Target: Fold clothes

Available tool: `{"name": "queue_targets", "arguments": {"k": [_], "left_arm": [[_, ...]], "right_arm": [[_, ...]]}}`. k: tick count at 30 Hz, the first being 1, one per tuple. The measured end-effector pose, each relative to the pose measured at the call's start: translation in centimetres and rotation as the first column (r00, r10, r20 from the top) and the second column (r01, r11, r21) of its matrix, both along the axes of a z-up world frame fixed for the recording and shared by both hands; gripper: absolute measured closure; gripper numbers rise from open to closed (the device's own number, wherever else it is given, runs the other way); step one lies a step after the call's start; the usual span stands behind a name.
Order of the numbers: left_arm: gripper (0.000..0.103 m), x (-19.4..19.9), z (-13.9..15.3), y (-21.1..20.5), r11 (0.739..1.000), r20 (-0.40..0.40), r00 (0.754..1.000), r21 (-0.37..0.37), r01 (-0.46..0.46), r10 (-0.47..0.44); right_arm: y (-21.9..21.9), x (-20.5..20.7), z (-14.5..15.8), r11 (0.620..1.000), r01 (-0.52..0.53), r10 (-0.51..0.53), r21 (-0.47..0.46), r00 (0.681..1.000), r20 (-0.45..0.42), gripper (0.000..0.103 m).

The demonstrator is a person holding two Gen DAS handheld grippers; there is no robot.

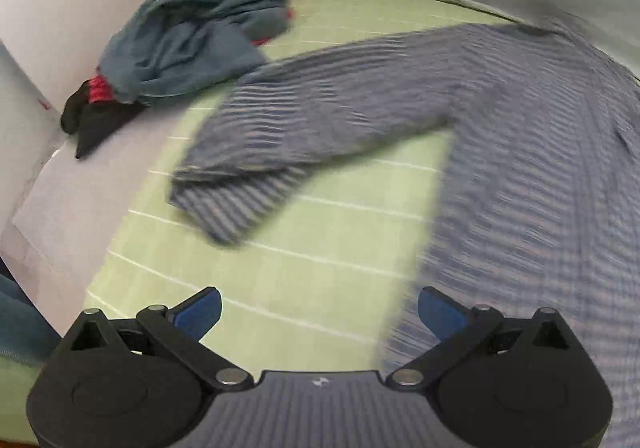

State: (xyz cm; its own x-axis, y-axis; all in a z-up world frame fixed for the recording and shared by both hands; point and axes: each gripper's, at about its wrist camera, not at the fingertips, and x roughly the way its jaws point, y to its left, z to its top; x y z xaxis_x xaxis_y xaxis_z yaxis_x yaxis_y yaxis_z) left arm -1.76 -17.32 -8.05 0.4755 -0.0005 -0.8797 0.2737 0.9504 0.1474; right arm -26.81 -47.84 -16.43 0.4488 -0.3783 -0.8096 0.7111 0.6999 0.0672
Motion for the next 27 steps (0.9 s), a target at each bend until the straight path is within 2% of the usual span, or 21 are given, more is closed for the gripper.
{"name": "queue_targets", "arguments": {"k": [3,6,10,16,19,20,21,22,27], "left_arm": [[0.001,3.3,-0.6,1.6,1.0,0.019,1.0,0.029,0.005,-0.005],[0.006,5.9,-1.1,3.0,0.996,0.046,0.999,0.094,0.008,-0.013],[0.013,8.2,-2.0,4.3,0.993,0.06,0.998,0.114,0.014,-0.021],[0.03,9.6,-3.0,5.7,1.0,0.037,0.999,-0.022,-0.022,0.023],[0.049,10.0,-3.1,6.1,0.992,0.029,0.998,-0.112,-0.06,0.063],[0.062,10.2,-3.0,6.3,0.988,0.028,0.996,-0.136,-0.079,0.083],[0.082,10.3,-2.9,6.5,0.984,0.031,0.994,-0.145,-0.103,0.108],[0.093,10.5,-2.8,6.8,0.98,0.035,0.991,-0.154,-0.126,0.133],[0.093,11.2,-1.1,8.5,0.962,0.097,0.968,-0.166,-0.216,0.233]], "right_arm": [[1.4,0.8,-0.4,0.998,0.045,-0.046,-0.039,0.998,-0.038,0.0],[2.0,0.7,-0.4,0.992,0.113,-0.114,-0.049,0.993,-0.031,0.0],[2.2,1.3,-0.2,0.984,0.169,-0.171,-0.047,0.984,-0.041,0.0],[2.7,2.6,-0.1,0.979,0.199,-0.201,-0.041,0.978,-0.054,0.0],[2.8,2.9,-0.1,0.978,0.206,-0.208,-0.043,0.977,-0.051,0.0],[2.8,2.9,-0.1,0.977,0.208,-0.21,-0.045,0.976,-0.049,0.0],[2.9,3.0,-0.2,0.976,0.21,-0.213,-0.049,0.976,-0.046,0.0],[3.0,3.1,-0.1,0.976,0.21,-0.212,-0.052,0.976,-0.045,0.0],[3.1,3.6,-0.1,0.98,0.194,-0.196,-0.054,0.98,-0.043,0.0]]}}
